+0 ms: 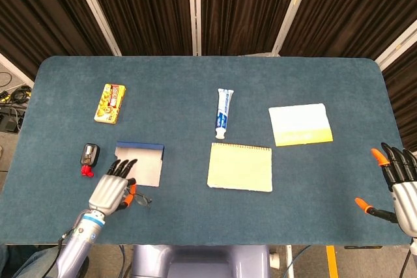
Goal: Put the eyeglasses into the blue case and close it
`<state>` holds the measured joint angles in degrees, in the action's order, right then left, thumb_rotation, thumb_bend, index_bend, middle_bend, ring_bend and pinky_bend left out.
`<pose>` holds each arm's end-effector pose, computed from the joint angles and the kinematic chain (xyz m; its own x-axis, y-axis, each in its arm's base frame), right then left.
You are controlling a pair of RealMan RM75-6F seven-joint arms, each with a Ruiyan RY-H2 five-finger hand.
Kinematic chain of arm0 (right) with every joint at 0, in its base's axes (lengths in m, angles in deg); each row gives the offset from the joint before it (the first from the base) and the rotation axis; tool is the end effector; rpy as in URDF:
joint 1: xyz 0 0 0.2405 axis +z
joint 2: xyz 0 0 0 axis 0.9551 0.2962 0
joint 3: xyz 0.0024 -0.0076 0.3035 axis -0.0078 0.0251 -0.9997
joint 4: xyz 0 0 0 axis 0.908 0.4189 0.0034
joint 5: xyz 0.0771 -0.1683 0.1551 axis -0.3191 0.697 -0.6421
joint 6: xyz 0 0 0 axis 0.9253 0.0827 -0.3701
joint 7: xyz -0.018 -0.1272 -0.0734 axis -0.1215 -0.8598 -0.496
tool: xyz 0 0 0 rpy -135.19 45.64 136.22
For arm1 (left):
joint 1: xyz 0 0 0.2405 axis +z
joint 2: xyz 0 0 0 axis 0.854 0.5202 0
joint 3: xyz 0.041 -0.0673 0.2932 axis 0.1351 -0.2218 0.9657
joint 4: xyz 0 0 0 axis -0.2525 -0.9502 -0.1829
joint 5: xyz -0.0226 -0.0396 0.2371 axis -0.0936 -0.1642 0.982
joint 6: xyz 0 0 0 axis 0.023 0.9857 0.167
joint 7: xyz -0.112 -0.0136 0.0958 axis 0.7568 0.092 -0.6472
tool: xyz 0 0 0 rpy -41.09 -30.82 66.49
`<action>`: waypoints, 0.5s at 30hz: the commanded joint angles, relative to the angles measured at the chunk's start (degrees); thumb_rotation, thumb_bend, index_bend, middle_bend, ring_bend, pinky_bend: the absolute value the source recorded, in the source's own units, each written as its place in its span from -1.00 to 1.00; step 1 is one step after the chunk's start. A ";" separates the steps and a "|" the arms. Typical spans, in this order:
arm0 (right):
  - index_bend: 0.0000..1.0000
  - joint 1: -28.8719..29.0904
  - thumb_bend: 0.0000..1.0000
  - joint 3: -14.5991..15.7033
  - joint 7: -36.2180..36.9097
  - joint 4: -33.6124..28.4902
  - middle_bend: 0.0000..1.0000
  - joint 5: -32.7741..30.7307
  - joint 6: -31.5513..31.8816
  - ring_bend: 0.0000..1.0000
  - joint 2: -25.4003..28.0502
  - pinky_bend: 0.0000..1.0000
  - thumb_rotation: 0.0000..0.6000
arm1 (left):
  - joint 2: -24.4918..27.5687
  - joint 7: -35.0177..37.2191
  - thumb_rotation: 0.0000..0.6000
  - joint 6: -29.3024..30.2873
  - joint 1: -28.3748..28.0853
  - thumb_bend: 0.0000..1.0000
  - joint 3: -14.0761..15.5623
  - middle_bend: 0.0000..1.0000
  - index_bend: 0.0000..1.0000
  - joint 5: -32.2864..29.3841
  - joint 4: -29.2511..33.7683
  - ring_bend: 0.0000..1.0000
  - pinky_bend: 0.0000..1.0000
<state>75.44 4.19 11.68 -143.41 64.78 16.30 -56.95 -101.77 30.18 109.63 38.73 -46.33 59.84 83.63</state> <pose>-0.3450 -0.1771 0.2105 0.4500 0.1161 0.8854 -0.8790 -0.1177 0.4621 -0.2550 0.2387 -0.0426 0.4636 0.3230 0.8251 0.8822 -0.2545 -0.3961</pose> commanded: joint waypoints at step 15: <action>-1.00 0.41 -1.00 -0.02 -1.51 0.22 -1.00 -0.71 -1.22 -1.00 -0.66 -1.00 1.00 | -0.21 2.39 1.00 -8.05 -10.12 -0.11 -11.75 -1.00 0.22 -12.48 -6.46 -1.00 -1.00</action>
<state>75.84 4.18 10.18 -143.20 64.07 15.09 -57.60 -101.11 31.54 102.54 29.72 -57.17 48.50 78.89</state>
